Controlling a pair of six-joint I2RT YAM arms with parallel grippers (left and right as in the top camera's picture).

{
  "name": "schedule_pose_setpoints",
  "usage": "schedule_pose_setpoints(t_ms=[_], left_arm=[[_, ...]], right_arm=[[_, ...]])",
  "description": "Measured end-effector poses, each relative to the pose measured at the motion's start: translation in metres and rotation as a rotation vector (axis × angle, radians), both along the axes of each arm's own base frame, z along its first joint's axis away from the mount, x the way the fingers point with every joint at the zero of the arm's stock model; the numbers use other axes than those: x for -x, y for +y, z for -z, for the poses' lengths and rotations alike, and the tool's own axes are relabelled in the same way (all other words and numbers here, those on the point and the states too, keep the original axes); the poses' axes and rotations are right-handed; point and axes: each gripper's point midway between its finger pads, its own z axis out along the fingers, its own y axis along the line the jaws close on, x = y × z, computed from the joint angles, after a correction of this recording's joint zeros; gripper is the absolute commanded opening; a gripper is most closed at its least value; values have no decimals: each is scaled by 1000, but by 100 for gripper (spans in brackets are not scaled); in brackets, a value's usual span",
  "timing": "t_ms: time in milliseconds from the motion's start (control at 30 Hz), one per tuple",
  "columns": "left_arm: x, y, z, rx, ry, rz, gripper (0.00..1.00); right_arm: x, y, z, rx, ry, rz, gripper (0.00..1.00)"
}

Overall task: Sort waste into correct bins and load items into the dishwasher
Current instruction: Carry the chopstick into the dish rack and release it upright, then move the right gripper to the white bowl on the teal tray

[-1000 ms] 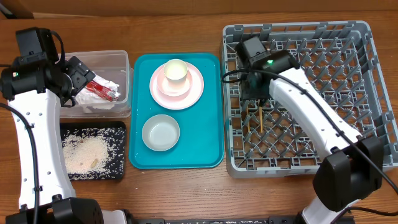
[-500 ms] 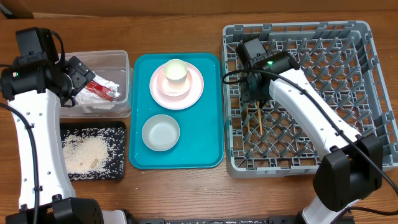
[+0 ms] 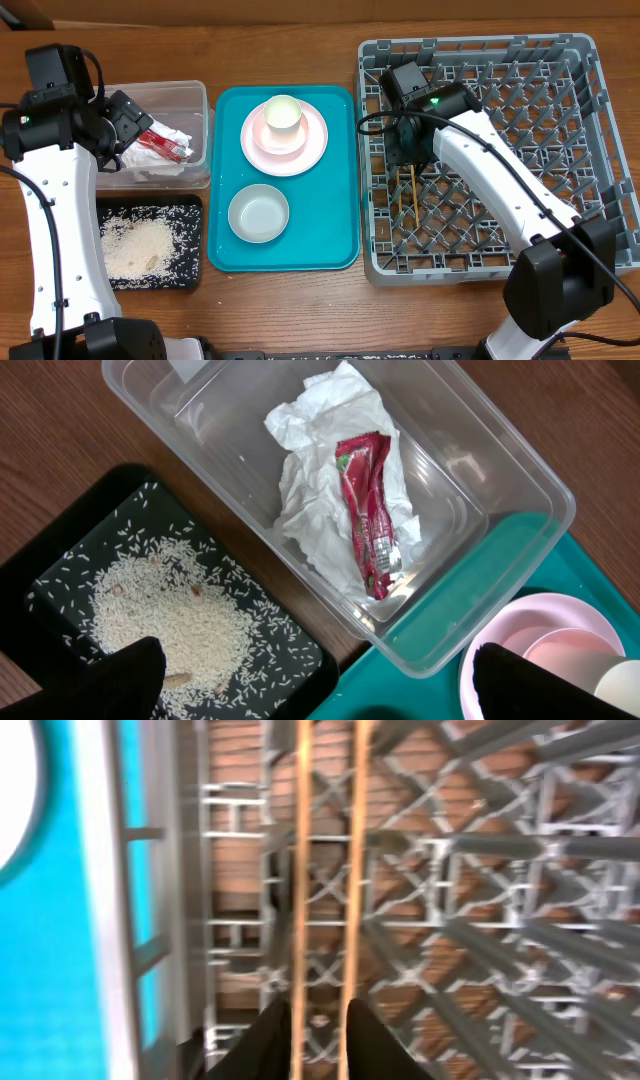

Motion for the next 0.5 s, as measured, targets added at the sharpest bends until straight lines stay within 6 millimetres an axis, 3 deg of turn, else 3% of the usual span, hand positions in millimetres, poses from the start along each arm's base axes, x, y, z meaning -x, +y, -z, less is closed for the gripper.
schedule_pose_setpoints(t_ms=[100, 167, 300, 500], left_arm=[[0, 0, 0, 0, 0, 0, 100], [0, 0, 0, 0, 0, 0, 100], [0, 0, 0, 0, 0, 0, 100], [0, 0, 0, 0, 0, 0, 100]], right_arm=[[2, 21, 0, -117, 24, -26, 22], [7, 53, -4, -284, 59, -70, 26], [14, 92, -13, -424, 65, -148, 27], [51, 177, -27, -532, 42, -382, 28]])
